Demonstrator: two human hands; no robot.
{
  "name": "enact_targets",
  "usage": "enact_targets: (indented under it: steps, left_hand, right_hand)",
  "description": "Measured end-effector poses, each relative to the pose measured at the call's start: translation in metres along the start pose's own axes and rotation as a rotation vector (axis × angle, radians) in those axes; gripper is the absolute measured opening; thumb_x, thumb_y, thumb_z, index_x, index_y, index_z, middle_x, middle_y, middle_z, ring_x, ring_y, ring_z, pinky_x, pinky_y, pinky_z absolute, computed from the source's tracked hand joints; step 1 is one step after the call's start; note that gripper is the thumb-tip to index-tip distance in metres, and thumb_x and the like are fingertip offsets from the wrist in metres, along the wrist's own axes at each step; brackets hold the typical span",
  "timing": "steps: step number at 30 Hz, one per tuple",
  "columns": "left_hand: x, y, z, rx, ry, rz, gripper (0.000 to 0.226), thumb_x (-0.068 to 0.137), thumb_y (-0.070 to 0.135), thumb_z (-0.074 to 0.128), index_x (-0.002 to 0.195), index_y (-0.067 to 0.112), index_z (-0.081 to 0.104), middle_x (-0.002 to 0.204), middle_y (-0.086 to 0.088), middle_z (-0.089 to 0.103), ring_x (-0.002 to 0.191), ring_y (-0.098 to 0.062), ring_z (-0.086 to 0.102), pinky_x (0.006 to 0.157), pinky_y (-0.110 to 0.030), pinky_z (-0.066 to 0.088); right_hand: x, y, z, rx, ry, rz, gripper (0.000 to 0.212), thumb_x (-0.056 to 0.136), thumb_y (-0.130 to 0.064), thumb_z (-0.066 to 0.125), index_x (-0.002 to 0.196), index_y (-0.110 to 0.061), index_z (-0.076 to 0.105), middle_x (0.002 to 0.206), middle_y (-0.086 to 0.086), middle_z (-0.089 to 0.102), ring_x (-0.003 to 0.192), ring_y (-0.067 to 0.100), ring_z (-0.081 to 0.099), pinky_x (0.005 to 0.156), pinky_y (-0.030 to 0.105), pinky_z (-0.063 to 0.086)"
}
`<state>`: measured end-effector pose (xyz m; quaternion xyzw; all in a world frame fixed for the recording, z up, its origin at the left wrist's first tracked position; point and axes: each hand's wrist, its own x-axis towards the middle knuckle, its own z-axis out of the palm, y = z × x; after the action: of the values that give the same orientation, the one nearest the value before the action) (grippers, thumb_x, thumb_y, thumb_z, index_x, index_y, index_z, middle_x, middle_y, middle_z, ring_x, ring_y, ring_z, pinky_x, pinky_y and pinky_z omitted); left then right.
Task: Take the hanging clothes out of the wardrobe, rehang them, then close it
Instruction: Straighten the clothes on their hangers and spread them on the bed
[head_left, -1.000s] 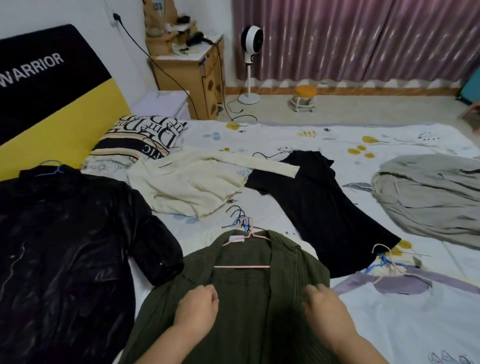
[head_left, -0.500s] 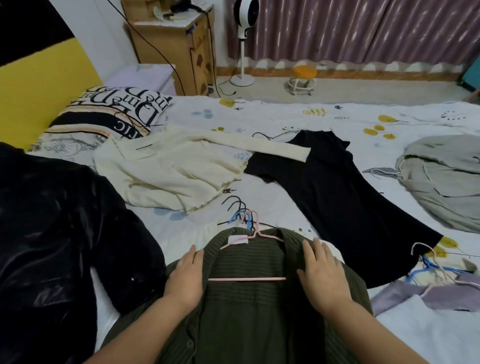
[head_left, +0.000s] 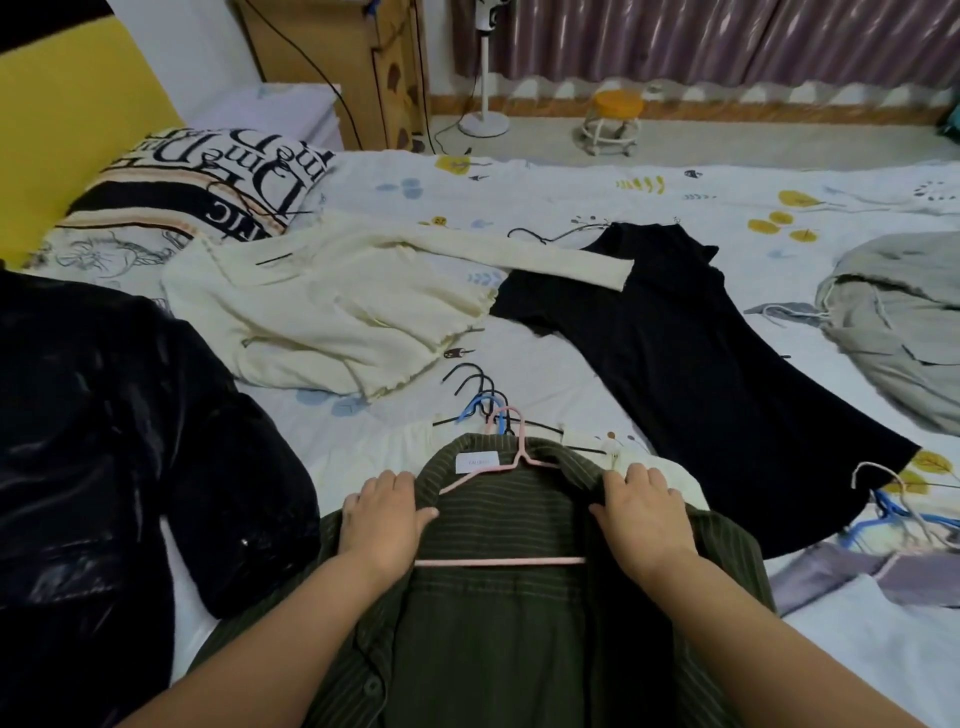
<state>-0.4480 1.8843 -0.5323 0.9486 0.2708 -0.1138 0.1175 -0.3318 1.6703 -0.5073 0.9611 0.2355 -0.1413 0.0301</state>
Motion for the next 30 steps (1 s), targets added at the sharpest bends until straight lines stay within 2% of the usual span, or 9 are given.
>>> enact_targets:
  steps: [4,7,9,13,16,18,22,27,30]
  left_hand:
    - [-0.008,0.003,-0.014,-0.019,-0.081,0.055,0.028,0.096,0.036,0.041,0.117,0.019,0.051,0.113,-0.003,0.056,0.106,-0.021,0.052,0.091,-0.034,0.041]
    - [-0.017,0.002,-0.019,-0.033,-0.114,0.086,0.03,0.097,0.035,0.039,0.12,0.018,0.048,0.118,-0.005,0.05,0.11,-0.021,0.047,0.092,-0.033,0.041]
    - [-0.023,-0.001,-0.021,-0.111,-0.148,0.095,0.03,0.097,0.033,0.038,0.121,0.017,0.047,0.121,-0.005,0.053,0.11,-0.021,0.05,0.093,-0.031,0.042]
    - [-0.04,-0.002,-0.036,-0.231,-0.149,0.101,0.026,0.099,0.032,0.036,0.119,0.02,0.044,0.116,-0.001,0.058,0.105,-0.018,0.055,0.083,-0.026,0.041]
    - [-0.057,-0.002,-0.056,-0.233,-0.087,0.151,0.014,0.099,0.037,0.034,0.099,0.023,0.036,0.088,0.008,0.052,0.084,-0.013,0.053,0.062,-0.023,0.034]
    - [-0.071,0.0,-0.076,-0.247,-0.05,0.185,0.017,0.098,0.039,0.035,0.093,0.023,0.036,0.079,0.01,0.051,0.075,-0.011,0.053,0.056,-0.02,0.035]
    - [-0.105,0.013,-0.131,-0.319,0.038,0.233,0.017,0.097,0.04,0.036,0.094,0.024,0.039,0.082,0.005,0.06,0.078,-0.011,0.058,0.073,-0.029,0.048]
    - [-0.156,0.03,-0.207,-0.302,0.135,0.314,0.021,0.096,0.043,0.038,0.102,0.024,0.045,0.091,0.005,0.064,0.085,-0.011,0.06,0.08,-0.03,0.048]
    - [-0.188,0.031,-0.245,-0.333,0.142,0.357,0.022,0.092,0.044,0.046,0.101,0.026,0.052,0.092,0.01,0.065,0.086,-0.005,0.06,0.081,-0.028,0.048]
  right_hand:
    - [-0.006,0.003,-0.009,0.024,-0.036,-0.009,0.03,0.097,-0.036,0.041,0.122,-0.018,0.044,0.125,0.005,0.045,0.116,0.024,0.041,0.093,0.033,0.035]
    - [-0.014,0.005,-0.012,0.099,-0.114,-0.017,0.031,0.096,-0.032,0.044,0.123,-0.018,0.039,0.128,0.002,0.049,0.121,0.023,0.044,0.099,0.035,0.033]
    - [-0.019,0.005,-0.014,0.141,-0.113,-0.003,0.027,0.095,-0.032,0.046,0.116,-0.019,0.037,0.124,0.003,0.053,0.117,0.024,0.048,0.096,0.036,0.034]
    - [-0.037,0.009,-0.024,0.222,-0.002,0.022,0.022,0.094,-0.036,0.047,0.093,-0.023,0.029,0.109,0.001,0.061,0.102,0.023,0.057,0.075,0.033,0.037]
    - [-0.063,0.015,-0.039,0.268,0.145,0.02,0.018,0.095,-0.039,0.044,0.088,-0.025,0.035,0.092,-0.004,0.058,0.09,0.02,0.055,0.067,0.03,0.032]
    - [-0.085,0.02,-0.055,0.297,0.218,0.028,0.019,0.095,-0.04,0.044,0.087,-0.025,0.037,0.082,-0.008,0.049,0.079,0.017,0.049,0.066,0.029,0.033]
    - [-0.127,0.026,-0.095,0.458,0.307,0.057,0.014,0.093,-0.035,0.051,0.088,-0.025,0.044,0.082,-0.007,0.054,0.077,0.015,0.052,0.066,0.029,0.038]
    - [-0.176,0.026,-0.151,0.567,0.405,0.052,0.017,0.088,-0.024,0.061,0.085,-0.029,0.044,0.077,-0.008,0.055,0.074,0.017,0.053,0.063,0.031,0.035]
    - [-0.207,0.027,-0.181,0.599,0.441,0.044,0.02,0.087,-0.019,0.061,0.086,-0.03,0.044,0.078,-0.008,0.056,0.081,0.02,0.058,0.068,0.034,0.04]
